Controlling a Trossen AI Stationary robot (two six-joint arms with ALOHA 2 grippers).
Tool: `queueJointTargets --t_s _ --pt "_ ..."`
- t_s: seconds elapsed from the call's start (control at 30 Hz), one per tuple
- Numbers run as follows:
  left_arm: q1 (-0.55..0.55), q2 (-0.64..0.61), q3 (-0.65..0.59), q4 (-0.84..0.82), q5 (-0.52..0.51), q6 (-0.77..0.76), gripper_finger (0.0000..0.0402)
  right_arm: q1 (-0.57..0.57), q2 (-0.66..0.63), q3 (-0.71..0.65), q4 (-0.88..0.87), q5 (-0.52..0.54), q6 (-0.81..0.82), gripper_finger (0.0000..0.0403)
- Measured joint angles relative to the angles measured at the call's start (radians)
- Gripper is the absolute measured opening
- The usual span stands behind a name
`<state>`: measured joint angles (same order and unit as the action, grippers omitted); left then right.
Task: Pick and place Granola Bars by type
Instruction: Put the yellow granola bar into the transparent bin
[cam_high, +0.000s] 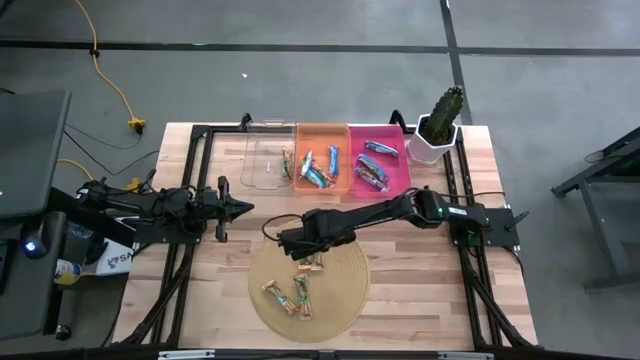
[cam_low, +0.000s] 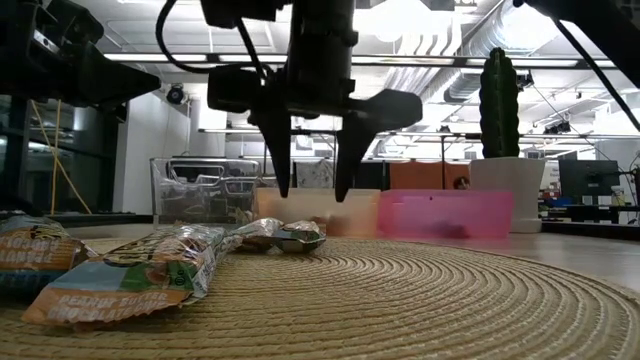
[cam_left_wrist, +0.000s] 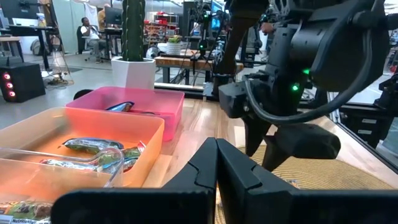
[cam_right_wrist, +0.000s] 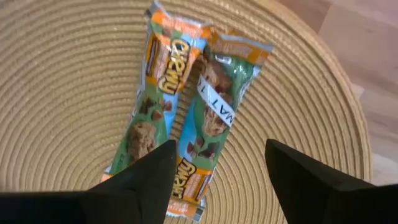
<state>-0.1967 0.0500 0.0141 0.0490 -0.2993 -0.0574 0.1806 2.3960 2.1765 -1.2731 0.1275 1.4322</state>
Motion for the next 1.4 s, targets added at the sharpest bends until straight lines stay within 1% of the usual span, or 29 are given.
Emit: queueJointTargets --t_s 0.33,0.63,0.97,1.27,1.4 --pt "0.000 0.000 0.000 0.000 0.000 0.000 0.0001 -0.004 0.023 0.001 0.017 0.012 0.032 0.0229" --pt "0.000 0.000 0.000 0.000 0.000 0.000 0.0001 -0.004 0.063 0.000 0.034 -0.008 0.041 0.0228" --pt "0.000 0.000 0.000 0.000 0.000 0.000 0.0001 -0.024 0.069 0.000 0.028 0.019 0.052 0.0224" --pt "0.000 0.000 0.000 0.000 0.000 0.000 0.0001 -0.031 0.086 0.002 0.071 -0.011 0.093 0.0211" --pt "0.000 0.000 0.000 0.000 0.000 0.000 0.0001 -0.030 0.103 0.003 0.093 -0.057 0.105 0.0209"
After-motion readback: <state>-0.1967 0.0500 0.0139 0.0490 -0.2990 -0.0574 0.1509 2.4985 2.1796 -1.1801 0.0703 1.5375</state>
